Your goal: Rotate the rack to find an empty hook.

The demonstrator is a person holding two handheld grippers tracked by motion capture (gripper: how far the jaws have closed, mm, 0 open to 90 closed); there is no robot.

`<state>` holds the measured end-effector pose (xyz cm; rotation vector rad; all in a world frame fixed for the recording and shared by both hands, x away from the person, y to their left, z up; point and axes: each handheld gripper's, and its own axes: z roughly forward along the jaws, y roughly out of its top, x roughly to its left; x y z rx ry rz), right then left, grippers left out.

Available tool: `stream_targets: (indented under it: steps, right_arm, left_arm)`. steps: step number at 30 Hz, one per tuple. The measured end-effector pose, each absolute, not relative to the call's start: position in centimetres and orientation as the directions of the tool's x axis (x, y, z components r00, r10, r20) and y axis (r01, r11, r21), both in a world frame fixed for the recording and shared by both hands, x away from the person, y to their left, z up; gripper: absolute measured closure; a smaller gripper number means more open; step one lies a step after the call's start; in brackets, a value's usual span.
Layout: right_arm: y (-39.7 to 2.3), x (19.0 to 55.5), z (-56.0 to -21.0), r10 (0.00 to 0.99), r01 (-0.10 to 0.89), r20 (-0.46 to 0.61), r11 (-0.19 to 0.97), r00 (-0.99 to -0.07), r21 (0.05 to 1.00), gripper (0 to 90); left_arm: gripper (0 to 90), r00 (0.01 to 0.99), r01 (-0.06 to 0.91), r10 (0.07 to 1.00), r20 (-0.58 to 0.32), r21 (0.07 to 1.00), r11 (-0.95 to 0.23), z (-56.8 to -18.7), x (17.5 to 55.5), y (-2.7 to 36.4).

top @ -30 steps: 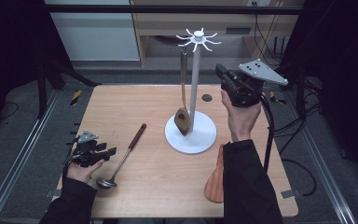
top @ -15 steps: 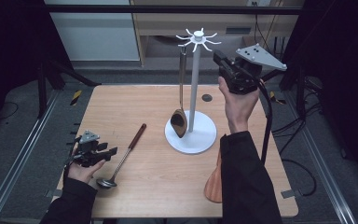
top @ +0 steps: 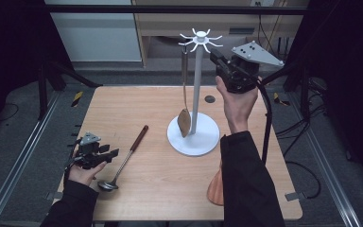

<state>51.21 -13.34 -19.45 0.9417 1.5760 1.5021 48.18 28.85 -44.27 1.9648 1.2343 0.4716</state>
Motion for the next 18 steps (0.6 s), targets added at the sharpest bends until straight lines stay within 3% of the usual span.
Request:
stream_targets:
  steps: [18]
  right_arm:
    - [-12.38, 51.22, -19.14, 0.89, 0.016, -0.043, 0.056, -0.454, 0.998, 90.0]
  left_arm:
    - [51.6, 0.462, 0.617, 0.883, -0.083, 0.745, -0.253, -44.17, 48.22, 28.87]
